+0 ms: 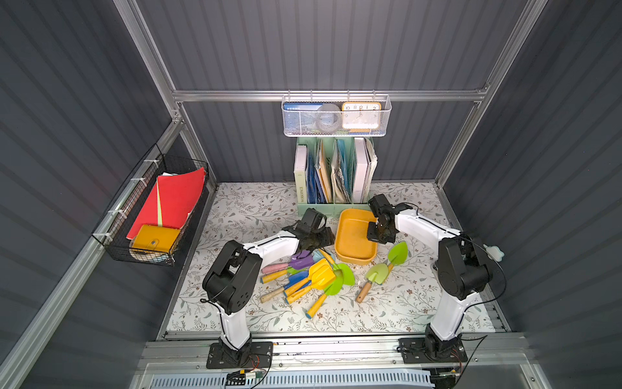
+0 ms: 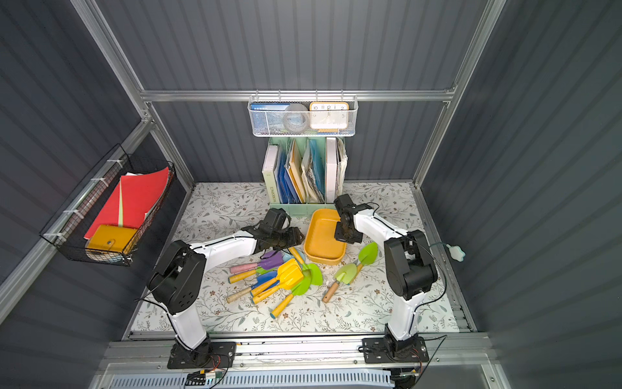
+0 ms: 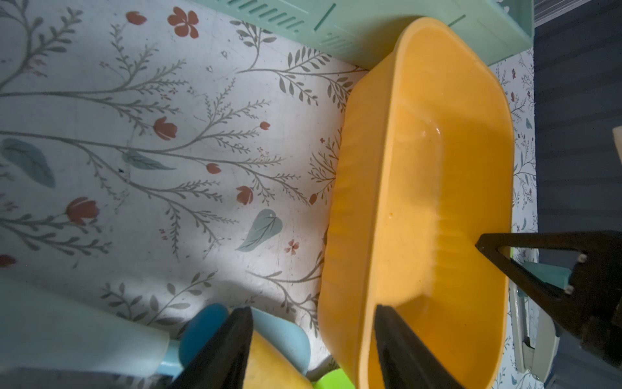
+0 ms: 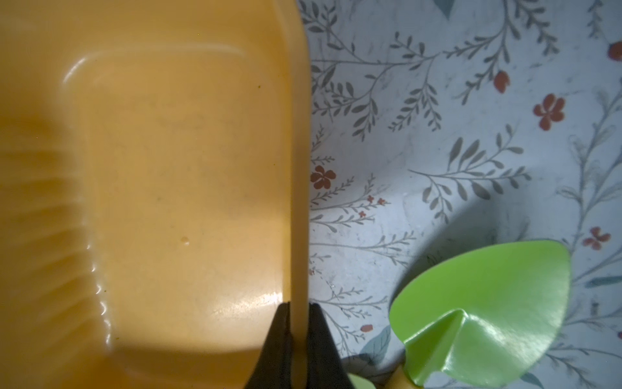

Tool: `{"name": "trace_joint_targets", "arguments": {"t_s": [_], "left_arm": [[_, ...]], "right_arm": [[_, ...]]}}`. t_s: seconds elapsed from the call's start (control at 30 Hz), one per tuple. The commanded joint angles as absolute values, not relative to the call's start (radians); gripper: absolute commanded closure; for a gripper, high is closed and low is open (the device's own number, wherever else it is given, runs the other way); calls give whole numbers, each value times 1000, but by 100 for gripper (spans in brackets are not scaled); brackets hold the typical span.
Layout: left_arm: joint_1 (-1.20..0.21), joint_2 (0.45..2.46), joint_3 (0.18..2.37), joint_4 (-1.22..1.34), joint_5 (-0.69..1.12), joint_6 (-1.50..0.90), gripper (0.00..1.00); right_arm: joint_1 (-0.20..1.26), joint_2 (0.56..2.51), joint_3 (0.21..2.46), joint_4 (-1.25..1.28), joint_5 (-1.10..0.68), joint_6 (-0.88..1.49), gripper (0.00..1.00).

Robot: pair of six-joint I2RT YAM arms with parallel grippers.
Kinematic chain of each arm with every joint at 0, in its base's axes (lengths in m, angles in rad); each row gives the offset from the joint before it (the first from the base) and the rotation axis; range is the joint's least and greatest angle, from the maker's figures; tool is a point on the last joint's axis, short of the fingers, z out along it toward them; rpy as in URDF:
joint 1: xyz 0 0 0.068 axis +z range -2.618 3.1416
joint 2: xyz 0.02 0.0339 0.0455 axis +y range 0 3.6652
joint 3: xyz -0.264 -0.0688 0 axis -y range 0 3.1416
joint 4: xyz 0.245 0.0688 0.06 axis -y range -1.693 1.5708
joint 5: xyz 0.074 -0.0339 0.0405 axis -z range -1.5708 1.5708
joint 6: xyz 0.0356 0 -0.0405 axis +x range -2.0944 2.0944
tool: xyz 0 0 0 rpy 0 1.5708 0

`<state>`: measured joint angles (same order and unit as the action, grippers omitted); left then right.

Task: Put the shovel into the storage box
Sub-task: Adjust the storage box at the center of the board.

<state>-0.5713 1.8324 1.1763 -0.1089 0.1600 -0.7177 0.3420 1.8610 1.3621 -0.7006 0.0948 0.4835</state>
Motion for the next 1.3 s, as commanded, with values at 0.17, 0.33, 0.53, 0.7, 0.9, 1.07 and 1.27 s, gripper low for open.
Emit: {"name": "trace_joint_targets", "arguments": {"t_s": [0.17, 0.33, 0.53, 0.7, 0.9, 1.07, 1.27], "left_arm": [[-572, 1835, 1178, -101, 185, -688, 41], [-572, 1842, 1178, -94, 187, -690, 42], [-572, 1839, 1180, -97, 178, -691, 42], [-572, 1826, 1184, -111, 163, -692, 41], [-572, 1785, 1191, -169, 126, -681, 40], [-572, 1728, 1188, -201, 74, -638, 38], [-572, 1648, 1131, -216, 45, -650, 37]], "right_arm": [[341, 1930, 1468, -661, 104, 375, 92], [340, 1977, 1510, -663, 104, 377, 90], [338, 1987, 1534, -662, 118, 394, 80], [338, 1953, 1537, -694, 151, 397, 72], [337, 1801, 1441, -739, 164, 453, 68], [337, 1614, 1273, -755, 154, 520, 63], [361, 1418, 1084, -799, 75, 610, 60]]}}
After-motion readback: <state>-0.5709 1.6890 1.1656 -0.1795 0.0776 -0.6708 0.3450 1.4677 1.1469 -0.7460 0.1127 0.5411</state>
